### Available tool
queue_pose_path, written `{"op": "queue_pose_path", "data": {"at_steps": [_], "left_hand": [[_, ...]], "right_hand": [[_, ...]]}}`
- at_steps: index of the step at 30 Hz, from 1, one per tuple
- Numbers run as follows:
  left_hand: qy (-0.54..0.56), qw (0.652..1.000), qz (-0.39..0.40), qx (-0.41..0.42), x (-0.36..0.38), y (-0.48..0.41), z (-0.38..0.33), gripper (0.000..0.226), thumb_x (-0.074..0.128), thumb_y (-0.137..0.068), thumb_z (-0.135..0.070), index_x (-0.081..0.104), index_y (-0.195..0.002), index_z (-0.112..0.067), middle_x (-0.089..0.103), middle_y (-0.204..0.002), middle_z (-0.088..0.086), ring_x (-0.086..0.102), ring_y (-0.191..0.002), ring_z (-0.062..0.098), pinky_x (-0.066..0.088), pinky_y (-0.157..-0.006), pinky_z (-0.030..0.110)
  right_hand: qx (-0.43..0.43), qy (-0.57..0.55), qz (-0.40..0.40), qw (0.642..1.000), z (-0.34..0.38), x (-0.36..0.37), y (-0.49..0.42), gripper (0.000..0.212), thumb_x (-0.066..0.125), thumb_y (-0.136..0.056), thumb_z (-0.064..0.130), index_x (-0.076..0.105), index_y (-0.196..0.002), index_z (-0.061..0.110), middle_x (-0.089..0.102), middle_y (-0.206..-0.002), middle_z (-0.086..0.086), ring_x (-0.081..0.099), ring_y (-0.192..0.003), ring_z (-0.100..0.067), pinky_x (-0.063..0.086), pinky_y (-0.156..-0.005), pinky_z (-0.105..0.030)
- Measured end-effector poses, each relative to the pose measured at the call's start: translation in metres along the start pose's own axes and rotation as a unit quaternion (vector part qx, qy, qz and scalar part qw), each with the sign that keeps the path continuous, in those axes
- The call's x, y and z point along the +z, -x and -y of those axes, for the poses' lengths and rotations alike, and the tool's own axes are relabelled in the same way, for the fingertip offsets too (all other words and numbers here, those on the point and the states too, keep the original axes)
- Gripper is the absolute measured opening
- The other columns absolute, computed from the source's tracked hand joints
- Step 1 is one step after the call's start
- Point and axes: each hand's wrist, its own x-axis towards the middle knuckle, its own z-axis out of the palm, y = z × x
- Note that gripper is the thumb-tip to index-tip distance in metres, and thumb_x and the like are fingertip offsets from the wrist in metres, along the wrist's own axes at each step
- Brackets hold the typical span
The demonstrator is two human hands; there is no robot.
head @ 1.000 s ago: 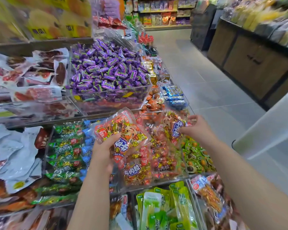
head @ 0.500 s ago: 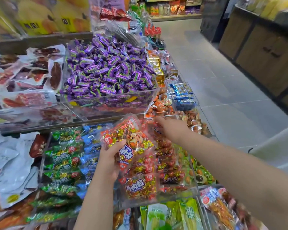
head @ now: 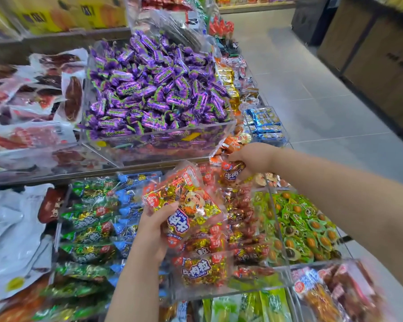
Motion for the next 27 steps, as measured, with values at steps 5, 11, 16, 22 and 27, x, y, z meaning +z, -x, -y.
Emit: {"op": "queue_pose_path", "data": {"at_steps": [5, 11, 16, 22, 27], "left_hand": [[0.003, 1.0, -0.007, -0.008, -0.003, -0.002, 0.001, 0.069, 0.076, -0.056, -0.015, 0.053, -0.12, -0.013, 0.075, -0.088, 0.011, 0.073, -0.075, 0.027, 0.058, -0.056, 0.035], [-0.02, 1.0, 0.001, -0.002, -0.001, -0.004, 0.0, 0.066, 0.073, -0.06, -0.015, 0.053, -0.123, -0.012, 0.075, -0.094, 0.012, 0.073, -0.08, 0.028, 0.06, -0.062, 0.039], [-0.021, 1.0, -0.007, -0.004, 0.001, -0.001, -0.001, 0.082, 0.076, -0.056, -0.009, 0.047, -0.133, -0.009, 0.068, -0.11, 0.019, 0.069, -0.091, 0.034, 0.053, -0.087, 0.052], [-0.017, 1.0, -0.005, -0.008, 0.001, -0.002, -0.002, 0.077, 0.073, -0.059, -0.015, 0.048, -0.132, -0.008, 0.069, -0.109, 0.02, 0.07, -0.09, 0.033, 0.057, -0.081, 0.049], [-0.02, 1.0, 0.005, -0.013, 0.001, -0.003, -0.001, 0.065, 0.079, -0.064, -0.008, 0.052, -0.123, -0.007, 0.072, -0.097, 0.016, 0.072, -0.081, 0.03, 0.06, -0.069, 0.044]], "right_hand": [[-0.037, 0.131, -0.032, 0.99, 0.003, 0.0, 0.002, 0.066, 0.058, -0.076, 0.065, 0.048, -0.125, 0.022, 0.058, -0.086, -0.001, 0.051, -0.076, -0.023, 0.04, -0.067, -0.03], [0.014, 0.186, -0.241, 0.952, 0.01, 0.021, 0.016, 0.064, 0.071, -0.069, 0.058, 0.058, -0.112, 0.012, 0.057, -0.106, -0.013, 0.056, -0.095, -0.031, 0.045, -0.082, -0.039], [-0.008, 0.143, -0.14, 0.98, 0.009, 0.022, 0.012, 0.047, 0.036, -0.098, 0.046, 0.042, -0.139, 0.023, 0.052, -0.132, 0.0, 0.045, -0.122, -0.022, 0.037, -0.101, -0.036], [-0.118, 0.032, -0.253, 0.96, 0.0, 0.02, 0.031, 0.025, 0.066, -0.086, 0.013, 0.07, -0.106, 0.0, 0.07, -0.099, -0.018, 0.067, -0.091, -0.034, 0.052, -0.083, -0.044], [-0.117, 0.058, -0.114, 0.985, 0.0, 0.01, 0.015, 0.032, 0.048, -0.097, 0.029, 0.063, -0.122, 0.015, 0.066, -0.112, -0.005, 0.052, -0.108, -0.026, 0.041, -0.091, -0.037]]}}
